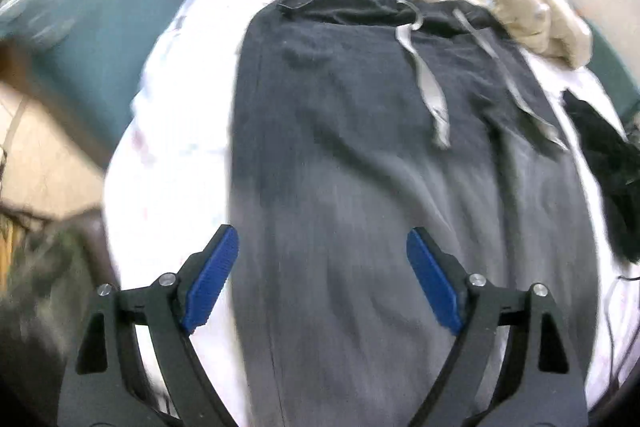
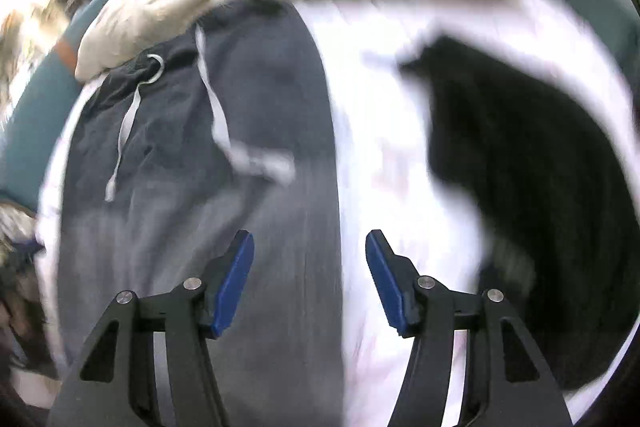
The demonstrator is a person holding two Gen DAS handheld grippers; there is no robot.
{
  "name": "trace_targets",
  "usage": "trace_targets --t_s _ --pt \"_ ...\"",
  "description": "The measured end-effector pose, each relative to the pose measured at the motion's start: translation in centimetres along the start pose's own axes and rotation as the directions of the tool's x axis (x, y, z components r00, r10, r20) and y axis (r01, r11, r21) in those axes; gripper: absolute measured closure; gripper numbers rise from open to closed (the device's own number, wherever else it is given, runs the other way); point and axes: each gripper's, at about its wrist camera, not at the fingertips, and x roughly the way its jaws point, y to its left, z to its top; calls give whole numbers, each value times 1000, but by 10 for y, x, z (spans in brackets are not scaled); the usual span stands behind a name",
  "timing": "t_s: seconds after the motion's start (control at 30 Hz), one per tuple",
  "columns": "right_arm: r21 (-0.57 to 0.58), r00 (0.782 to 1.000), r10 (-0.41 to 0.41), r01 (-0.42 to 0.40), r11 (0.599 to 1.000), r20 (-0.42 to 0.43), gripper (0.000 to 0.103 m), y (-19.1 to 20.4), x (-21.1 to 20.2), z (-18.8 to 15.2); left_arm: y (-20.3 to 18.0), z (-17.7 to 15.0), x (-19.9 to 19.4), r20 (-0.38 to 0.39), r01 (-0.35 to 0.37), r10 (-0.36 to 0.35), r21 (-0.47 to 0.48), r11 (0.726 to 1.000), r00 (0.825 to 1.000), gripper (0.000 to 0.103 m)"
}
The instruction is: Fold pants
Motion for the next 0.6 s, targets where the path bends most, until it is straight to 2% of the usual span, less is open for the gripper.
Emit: trace_targets --t_s 0.07,0.13,0.17,0.23,0.3,0.37,0.43,0.5,0.53,0.57,0.6 --pt "55 996 34 -29 998 -80 43 -8 8 -34 -2 -26 -23 -16 6 -6 -18 1000 1000 19" --pt "62 989 20 -10 998 -149 43 -5 26 -55 4 -54 -42 -39 -5 4 -23 1000 999 19" --pt "52 979 -19 30 998 -201 43 -8 38 -72 3 -67 -51 -41 -15 14 -18 1000 999 19" --pt "28 972 -9 16 999 -234 48 -9 49 -93 4 -95 -71 -38 -46 46 -6 999 998 19" --pt "-38 978 -22 14 999 -210 99 -3 46 -103 5 -118 -84 -37 -60 59 -11 998 998 19" --pt "-38 980 -13 5 999 -198 100 -8 33 -100 9 -137 -91 -43 -72 70 -53 996 997 19" --pt "-38 983 -65 59 997 -174 101 -19 22 -95 14 -154 -93 -48 -44 38 -129 991 998 19" --pt "-20 976 -143 142 990 -162 100 -42 19 -95 14 -167 -95 -43 -34 28 -155 987 999 19" --pt "9 978 -130 134 991 -166 98 -49 21 -97 12 -168 -93 -40 -40 34 -152 988 999 19" --pt "24 978 -112 118 993 -178 92 -52 23 -99 11 -171 -93 -38 -50 45 -142 989 998 19" --pt "16 974 -118 123 992 -192 76 -50 25 -99 9 -171 -93 -39 -62 57 -130 990 998 19"
